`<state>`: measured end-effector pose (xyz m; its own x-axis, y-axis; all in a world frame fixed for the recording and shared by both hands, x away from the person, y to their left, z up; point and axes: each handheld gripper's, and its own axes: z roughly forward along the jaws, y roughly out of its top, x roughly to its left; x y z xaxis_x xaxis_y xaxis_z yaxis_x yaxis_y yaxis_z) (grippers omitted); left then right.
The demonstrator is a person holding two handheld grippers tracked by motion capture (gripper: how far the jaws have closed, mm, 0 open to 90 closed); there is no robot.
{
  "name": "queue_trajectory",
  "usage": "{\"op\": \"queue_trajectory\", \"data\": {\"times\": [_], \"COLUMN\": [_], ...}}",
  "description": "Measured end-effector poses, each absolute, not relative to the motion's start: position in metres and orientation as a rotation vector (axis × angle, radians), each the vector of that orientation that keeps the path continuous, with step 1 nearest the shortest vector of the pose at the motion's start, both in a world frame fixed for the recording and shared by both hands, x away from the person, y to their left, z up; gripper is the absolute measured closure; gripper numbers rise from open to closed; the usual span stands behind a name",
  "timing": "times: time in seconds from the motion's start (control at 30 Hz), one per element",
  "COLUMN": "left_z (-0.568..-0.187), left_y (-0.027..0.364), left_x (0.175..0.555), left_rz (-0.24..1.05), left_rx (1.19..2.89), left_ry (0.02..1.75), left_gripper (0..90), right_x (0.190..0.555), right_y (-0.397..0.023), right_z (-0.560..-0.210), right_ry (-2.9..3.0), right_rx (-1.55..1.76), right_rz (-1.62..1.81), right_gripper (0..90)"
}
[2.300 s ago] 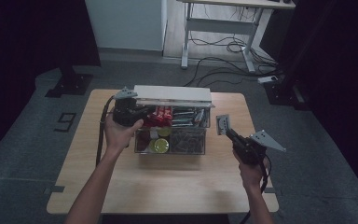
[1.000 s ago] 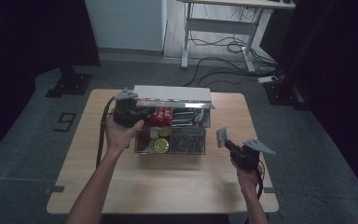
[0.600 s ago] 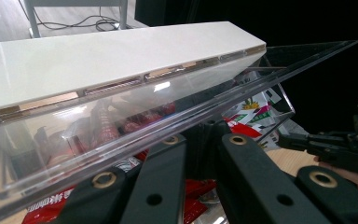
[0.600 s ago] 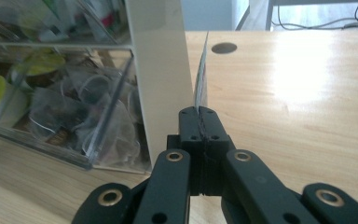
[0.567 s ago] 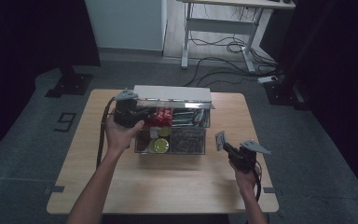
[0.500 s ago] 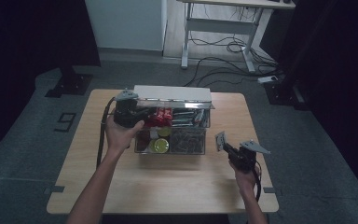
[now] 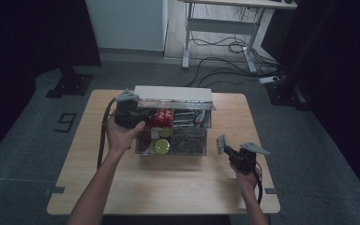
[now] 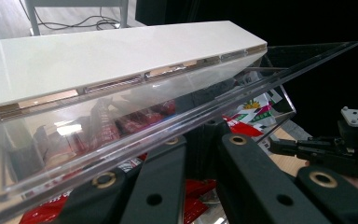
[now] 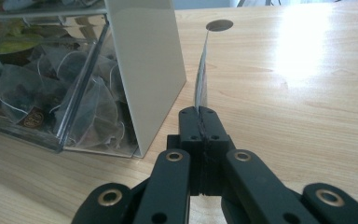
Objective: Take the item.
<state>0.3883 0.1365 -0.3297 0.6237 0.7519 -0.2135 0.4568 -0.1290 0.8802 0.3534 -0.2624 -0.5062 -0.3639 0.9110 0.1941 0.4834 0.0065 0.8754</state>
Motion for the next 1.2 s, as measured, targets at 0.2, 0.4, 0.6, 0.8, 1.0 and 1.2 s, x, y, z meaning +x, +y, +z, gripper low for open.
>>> {"op": "queue_trajectory", "data": {"times": [0.2, 0.4, 0.6, 0.8, 1.0, 1.2], "left_z": [-0.33, -0.33, -0.331, -0.331, -0.331, -0.331], "left_y": [0.136, 0.136, 0.136, 0.136, 0.136, 0.136], "left_x": [0.388, 0.388, 0.388, 0.388, 0.388, 0.388], "left_rz": [0.34, 0.341, 0.342, 0.341, 0.342, 0.341], "left_rx": [1.77, 1.771, 1.772, 1.771, 1.772, 1.772], "left_ry": [0.982, 0.982, 0.982, 0.982, 0.983, 0.984], "left_gripper": [90.0, 90.0, 90.0, 90.0, 90.0, 90.0], "right_x": [0.357, 0.36, 0.363, 0.365, 0.368, 0.371], "right_y": [-0.264, -0.271, -0.279, -0.288, -0.292, -0.294], "right_z": [-0.513, -0.519, -0.524, -0.53, -0.536, -0.541], "right_ry": [1.865, 1.854, 1.829, 1.819, 1.82, 1.831], "right_rx": [1.458, 1.493, 1.536, 1.589, 1.648, 1.679], "right_rz": [1.313, 1.302, 1.281, 1.229, 1.162, 1.113], "right_gripper": [88.8, 88.7, 88.4, 85.9, 82.1, 77.3]}}
